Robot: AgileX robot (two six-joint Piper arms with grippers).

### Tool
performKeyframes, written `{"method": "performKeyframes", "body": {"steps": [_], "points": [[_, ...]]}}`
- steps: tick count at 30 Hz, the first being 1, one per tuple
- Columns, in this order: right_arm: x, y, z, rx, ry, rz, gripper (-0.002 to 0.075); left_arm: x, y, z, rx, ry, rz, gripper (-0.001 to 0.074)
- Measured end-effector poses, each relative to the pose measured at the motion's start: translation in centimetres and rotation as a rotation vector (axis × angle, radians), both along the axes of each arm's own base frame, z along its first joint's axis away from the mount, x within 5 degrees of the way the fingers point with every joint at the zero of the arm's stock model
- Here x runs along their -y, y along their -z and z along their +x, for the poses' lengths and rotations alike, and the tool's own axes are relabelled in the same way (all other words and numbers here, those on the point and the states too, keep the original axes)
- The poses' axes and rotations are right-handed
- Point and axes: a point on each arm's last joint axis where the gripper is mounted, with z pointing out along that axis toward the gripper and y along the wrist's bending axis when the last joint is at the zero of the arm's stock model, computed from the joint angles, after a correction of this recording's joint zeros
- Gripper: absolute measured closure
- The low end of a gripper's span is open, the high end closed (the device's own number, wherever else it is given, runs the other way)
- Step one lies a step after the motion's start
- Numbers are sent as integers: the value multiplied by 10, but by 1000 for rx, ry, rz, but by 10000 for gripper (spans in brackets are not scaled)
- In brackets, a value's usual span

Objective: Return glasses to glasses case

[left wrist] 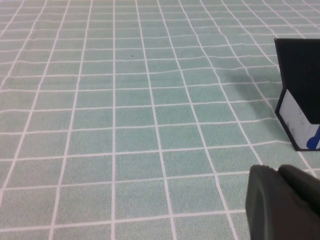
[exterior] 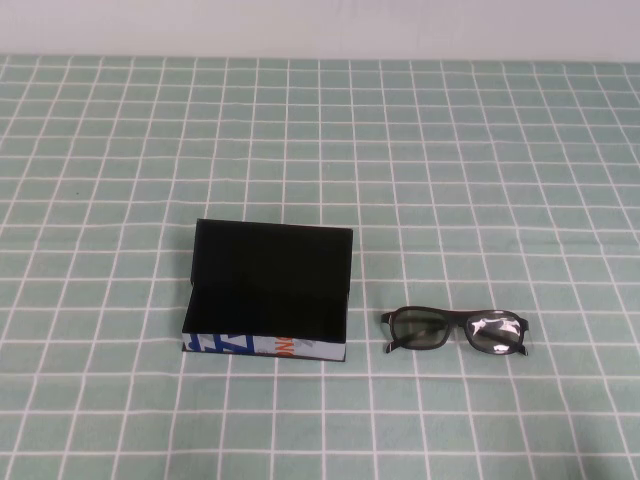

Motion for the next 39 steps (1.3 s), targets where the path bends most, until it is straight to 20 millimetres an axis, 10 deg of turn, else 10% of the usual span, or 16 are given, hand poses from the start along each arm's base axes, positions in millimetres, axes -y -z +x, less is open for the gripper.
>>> {"method": "performKeyframes", "body": {"steps": [39], "points": [[0,-1,0,7,0,0,737,-2,0,0,14,-5,79,737]]}}
